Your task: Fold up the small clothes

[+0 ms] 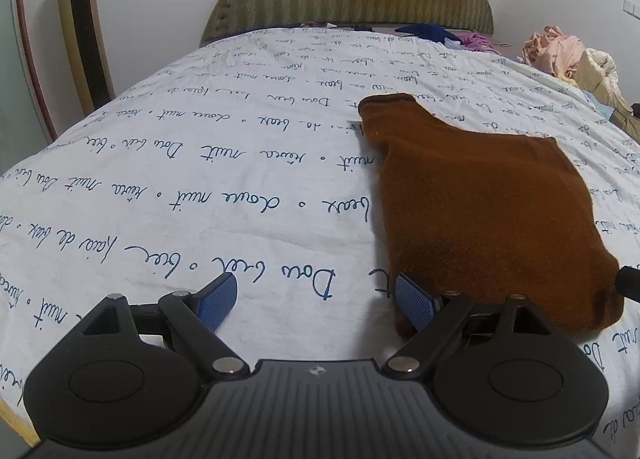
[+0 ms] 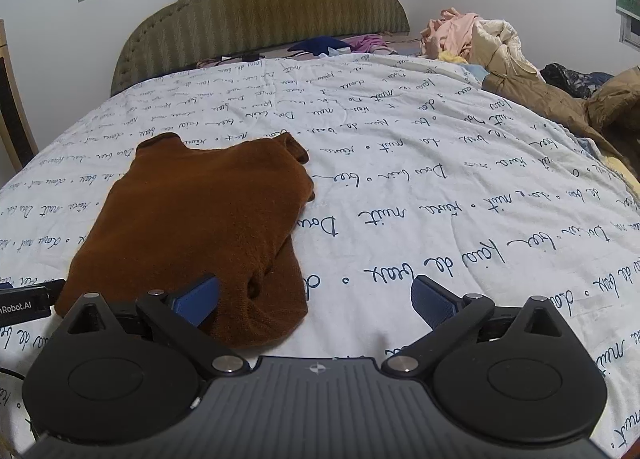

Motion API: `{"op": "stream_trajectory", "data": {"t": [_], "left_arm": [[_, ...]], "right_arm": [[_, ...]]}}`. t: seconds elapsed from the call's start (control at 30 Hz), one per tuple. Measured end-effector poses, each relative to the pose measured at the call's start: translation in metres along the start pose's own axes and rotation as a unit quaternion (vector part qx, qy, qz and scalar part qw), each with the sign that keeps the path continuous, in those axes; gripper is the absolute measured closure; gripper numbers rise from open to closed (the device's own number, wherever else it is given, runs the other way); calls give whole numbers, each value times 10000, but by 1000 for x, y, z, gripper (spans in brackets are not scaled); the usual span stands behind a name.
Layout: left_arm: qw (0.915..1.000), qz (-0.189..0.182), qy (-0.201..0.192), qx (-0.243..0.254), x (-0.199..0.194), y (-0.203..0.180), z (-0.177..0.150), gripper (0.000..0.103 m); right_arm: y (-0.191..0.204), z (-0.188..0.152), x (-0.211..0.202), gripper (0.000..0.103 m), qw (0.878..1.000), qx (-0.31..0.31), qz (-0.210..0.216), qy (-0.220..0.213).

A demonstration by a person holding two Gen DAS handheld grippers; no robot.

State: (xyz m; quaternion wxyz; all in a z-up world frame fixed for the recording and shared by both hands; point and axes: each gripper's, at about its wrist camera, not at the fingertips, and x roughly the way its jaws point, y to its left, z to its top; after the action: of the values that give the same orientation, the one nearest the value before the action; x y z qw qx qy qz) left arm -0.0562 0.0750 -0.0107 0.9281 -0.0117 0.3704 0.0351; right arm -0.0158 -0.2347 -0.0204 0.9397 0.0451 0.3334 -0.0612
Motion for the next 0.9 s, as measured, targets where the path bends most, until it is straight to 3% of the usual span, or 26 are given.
{"op": "stream_trajectory", "data": {"t": [0.9], "left_arm": [[10000,-28,-27,9,-1,0,0,16]], "right_arm": [[2,0,3,1,9999,-108,67,-20]]}}
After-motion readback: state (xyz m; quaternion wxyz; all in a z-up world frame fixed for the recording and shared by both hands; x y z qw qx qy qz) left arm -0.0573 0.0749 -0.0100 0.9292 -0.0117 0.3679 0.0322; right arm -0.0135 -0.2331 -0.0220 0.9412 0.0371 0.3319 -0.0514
